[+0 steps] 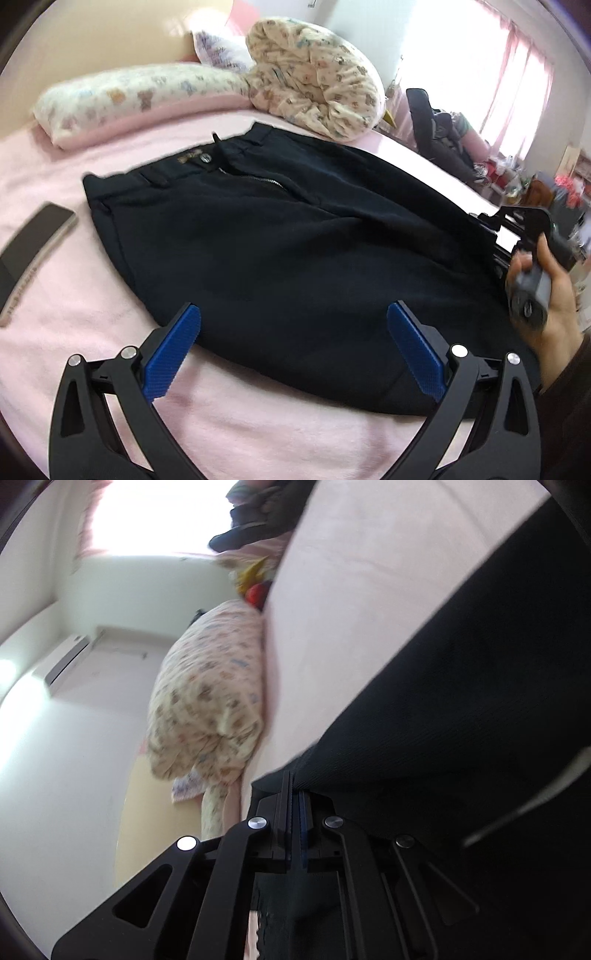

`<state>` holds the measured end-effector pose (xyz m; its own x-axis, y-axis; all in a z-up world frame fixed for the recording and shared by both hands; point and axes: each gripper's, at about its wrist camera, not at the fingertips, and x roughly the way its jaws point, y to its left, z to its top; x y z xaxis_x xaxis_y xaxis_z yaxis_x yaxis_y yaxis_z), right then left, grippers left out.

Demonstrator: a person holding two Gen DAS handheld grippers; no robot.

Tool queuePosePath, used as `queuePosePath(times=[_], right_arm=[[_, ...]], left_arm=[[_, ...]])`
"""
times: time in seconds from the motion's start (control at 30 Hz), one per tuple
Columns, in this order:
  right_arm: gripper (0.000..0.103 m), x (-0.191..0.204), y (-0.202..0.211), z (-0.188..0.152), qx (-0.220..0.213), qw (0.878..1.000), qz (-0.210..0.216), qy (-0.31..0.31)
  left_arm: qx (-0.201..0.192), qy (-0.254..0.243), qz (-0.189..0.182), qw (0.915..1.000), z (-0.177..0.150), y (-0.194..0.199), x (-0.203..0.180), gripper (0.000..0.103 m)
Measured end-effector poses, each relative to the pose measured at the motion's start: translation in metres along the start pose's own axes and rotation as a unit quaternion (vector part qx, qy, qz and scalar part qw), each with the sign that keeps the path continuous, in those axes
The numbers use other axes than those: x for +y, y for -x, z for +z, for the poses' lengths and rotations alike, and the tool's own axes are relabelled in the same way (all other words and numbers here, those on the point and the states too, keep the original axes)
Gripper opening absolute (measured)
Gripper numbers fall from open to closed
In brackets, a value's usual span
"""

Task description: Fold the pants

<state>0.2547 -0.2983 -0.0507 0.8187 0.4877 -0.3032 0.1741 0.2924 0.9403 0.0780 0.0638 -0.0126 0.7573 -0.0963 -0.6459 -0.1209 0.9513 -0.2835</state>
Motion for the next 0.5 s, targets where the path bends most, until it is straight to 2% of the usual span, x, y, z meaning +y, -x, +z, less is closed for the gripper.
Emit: queuePosePath(times=[0.1,0.23,0.43,0.5], right_arm=[[0.003,0.009,0.018,-0.010,0.018,0.999,0.018,0.026],[0.003,0.017,0.038,-0.036,0.046,0.996,0.038,0.067],[0.000,-0.003,0.075,-0.087,0.085,0.991,0.059,0.090],[0.000,-0.005,0.090,-0.104,0.091,0.987,0.063,0.119]], left_arm=[[0.009,0.002,-0.018,0.9998,0.006,-0.001,0.002,0.101],[0.007,0.043,-0.051,0.9978,0.013,0.001,0.012,0.101],[0.003,0.083,-0.079,0.9934,0.026,0.000,0.025,0.101],[0.001,0.094,-0.088,0.9916,0.031,-0.001,0.031,0.101]])
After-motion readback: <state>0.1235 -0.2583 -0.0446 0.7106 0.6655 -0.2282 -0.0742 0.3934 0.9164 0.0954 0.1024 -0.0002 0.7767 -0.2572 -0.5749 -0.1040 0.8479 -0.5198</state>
